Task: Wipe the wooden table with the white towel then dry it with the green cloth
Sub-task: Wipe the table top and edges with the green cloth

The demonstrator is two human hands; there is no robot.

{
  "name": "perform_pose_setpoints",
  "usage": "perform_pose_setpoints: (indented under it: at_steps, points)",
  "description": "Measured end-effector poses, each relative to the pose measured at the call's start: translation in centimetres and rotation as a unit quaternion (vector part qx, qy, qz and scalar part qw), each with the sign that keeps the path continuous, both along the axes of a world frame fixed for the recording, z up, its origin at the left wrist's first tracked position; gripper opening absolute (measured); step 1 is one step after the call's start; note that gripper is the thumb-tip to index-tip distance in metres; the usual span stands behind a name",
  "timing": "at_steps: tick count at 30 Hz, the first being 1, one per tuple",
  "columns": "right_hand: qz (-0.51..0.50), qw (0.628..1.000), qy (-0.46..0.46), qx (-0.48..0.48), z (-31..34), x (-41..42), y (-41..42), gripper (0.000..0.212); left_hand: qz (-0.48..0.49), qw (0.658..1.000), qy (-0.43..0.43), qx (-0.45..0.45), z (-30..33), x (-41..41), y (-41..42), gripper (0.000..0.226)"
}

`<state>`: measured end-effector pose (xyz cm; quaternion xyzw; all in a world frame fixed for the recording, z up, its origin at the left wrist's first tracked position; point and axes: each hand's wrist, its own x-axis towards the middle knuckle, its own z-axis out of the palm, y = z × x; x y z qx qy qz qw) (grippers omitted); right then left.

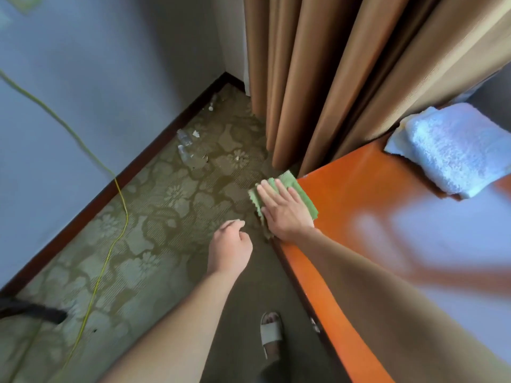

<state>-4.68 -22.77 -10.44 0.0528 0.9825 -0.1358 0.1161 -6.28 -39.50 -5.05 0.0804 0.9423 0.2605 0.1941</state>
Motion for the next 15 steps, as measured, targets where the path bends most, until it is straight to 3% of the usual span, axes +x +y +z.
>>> perform_pose_setpoints:
  at_steps: [3, 7, 11, 15]
  points:
    - [-0.035, 0.999, -0.017, 0.005, 0.0, 0.1, 0.3, 0.055, -0.012, 0.999, 0.014, 0.045, -0.5, 0.4, 0.3, 0.041]
    - [-0.008, 1.000, -0.005, 0.015, 0.1, 8.1, -3.9, 0.060, -0.067, 0.993, 0.046, 0.081, -0.7, 2.5, 1.4, 0.044]
    - [0.013, 0.999, -0.018, 0.034, -0.7, 15.8, -6.0, 0.056, -0.246, 0.969, 0.003, 0.017, -1.3, 7.0, 2.0, 0.044]
    - [0.012, 0.996, -0.060, 0.057, -0.3, 23.4, -6.0, 0.051, -0.295, 0.954, -0.048, -0.022, -1.2, 12.9, 1.7, 0.051]
